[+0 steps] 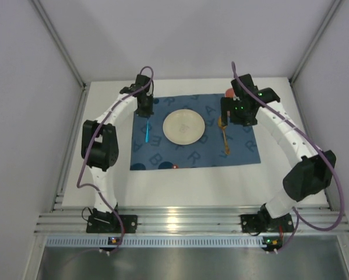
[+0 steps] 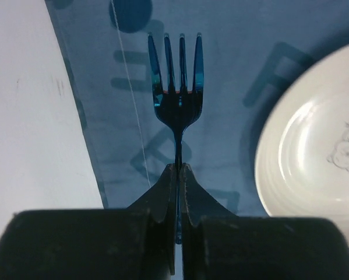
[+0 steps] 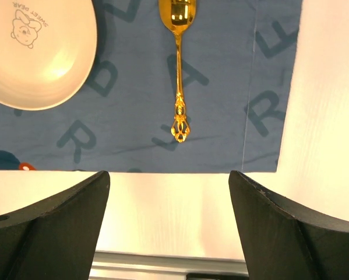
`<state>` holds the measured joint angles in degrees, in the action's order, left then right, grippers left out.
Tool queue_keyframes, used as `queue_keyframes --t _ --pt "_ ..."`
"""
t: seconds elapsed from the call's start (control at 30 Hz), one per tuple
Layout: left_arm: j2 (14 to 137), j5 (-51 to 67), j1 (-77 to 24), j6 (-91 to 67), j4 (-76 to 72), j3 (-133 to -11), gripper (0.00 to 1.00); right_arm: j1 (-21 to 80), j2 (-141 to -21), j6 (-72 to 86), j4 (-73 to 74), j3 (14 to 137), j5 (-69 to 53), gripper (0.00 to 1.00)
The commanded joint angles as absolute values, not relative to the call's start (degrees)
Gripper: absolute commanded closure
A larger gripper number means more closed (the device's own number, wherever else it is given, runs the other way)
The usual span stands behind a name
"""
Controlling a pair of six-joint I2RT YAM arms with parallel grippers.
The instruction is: Set the dinner table for one person
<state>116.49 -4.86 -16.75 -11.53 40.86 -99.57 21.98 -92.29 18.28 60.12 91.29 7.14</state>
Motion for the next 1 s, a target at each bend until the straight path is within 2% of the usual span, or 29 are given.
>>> queue_keyframes --t 0.0,0.3,0.33,0.37,0.5,0.57,0.6,0.7,0.73,0.83,0.97 --pt "118.2 -3.2 -15.9 -10.6 43.9 -102.9 1.00 22.4 -87.6 20.6 62.6 89.7 10.1 0.16" --pt "115.7 -0.3 -15.9 -15.6 40.8 -92.0 1.00 22.4 -81.8 24.4 63.1 84.9 12.4 0.16" --pt "115.3 -0.5 -15.9 -15.9 40.3 -91.2 0.97 22.3 -81.1 24.7 63.0 84.4 12.5 0.15" --pt "114.9 -0.7 -15.9 -16.1 40.1 -90.4 0.84 22.3 -81.0 24.9 62.9 84.1 12.4 0.15" --pt "114.9 -0.9 -15.9 -16.4 40.7 -90.9 0.70 22.4 -80.2 25.4 62.9 84.0 12.9 0.11" --pt "113.9 -2.0 -15.9 -16.5 41.1 -91.5 0.62 22.4 -80.0 25.1 62.9 85.0 14.0 0.06" --pt "113.5 -2.4 -15.9 -16.5 41.2 -92.1 0.50 22.4 -80.0 25.0 63.0 85.3 14.4 0.04" --pt "110.9 -3.1 -15.9 -16.5 42.8 -94.6 0.37 22.5 -79.9 24.0 62.8 87.2 15.0 0.00" --pt "110.0 -3.4 -15.9 -17.2 43.4 -95.4 0.34 22.6 -79.3 23.5 61.4 87.6 14.7 0.00" --pt "103.6 -6.0 -16.1 -20.2 44.3 -95.0 0.37 24.0 -74.7 21.6 56.5 88.9 13.9 0.00" --pt "86.9 -6.9 -16.4 -24.2 40.7 -85.3 0.35 25.0 -64.6 20.9 47.4 82.6 11.4 0.00"
